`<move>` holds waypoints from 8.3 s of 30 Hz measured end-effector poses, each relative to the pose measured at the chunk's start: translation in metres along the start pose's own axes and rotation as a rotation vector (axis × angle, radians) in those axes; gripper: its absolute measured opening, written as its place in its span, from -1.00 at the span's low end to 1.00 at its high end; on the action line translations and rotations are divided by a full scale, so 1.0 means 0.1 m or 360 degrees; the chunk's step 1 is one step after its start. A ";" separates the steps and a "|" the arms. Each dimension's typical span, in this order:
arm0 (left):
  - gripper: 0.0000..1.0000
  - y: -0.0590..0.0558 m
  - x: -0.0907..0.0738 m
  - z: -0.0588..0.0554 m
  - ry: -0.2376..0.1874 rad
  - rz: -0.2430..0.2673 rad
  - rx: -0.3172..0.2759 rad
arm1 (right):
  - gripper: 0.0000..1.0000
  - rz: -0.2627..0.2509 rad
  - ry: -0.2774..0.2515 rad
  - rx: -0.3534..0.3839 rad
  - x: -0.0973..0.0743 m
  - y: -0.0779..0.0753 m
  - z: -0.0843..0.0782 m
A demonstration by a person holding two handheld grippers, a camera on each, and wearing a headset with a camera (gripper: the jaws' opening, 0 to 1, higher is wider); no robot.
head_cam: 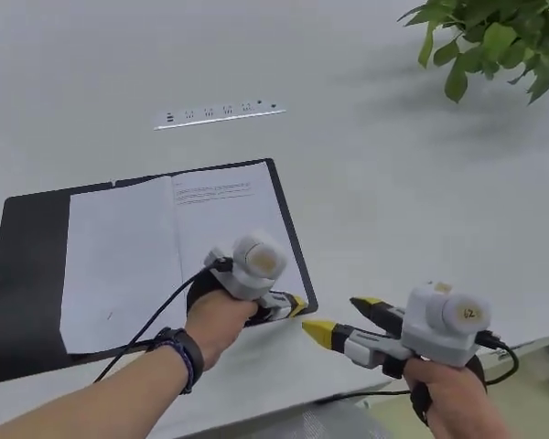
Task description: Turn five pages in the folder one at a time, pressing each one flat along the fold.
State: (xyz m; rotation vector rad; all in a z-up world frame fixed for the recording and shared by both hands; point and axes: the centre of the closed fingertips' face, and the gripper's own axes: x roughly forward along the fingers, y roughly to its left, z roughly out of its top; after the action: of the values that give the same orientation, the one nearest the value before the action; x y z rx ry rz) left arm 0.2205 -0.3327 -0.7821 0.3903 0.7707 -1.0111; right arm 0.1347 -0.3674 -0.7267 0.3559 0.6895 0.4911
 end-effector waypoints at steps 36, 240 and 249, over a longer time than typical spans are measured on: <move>-0.14 0.18 -0.11 -0.08 -0.0117 -0.0010 -0.0072 | 0.25 0.0065 0.0013 -0.0022 0.16 0.06 0.05; 0.38 1.38 -3.01 -1.58 -0.0497 0.0583 -0.0802 | -0.96 0.0615 0.0397 0.0252 2.73 2.49 -0.31; 0.36 1.43 -3.01 -1.59 -0.0513 0.0574 -0.0830 | -0.81 0.0594 0.0437 0.0242 2.73 2.52 -0.47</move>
State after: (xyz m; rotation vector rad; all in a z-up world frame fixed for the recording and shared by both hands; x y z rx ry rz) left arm 0.1902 0.0196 -0.6769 -0.0863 0.6135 -0.4886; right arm 0.2062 -0.0049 -0.7839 0.5717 0.9354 0.8548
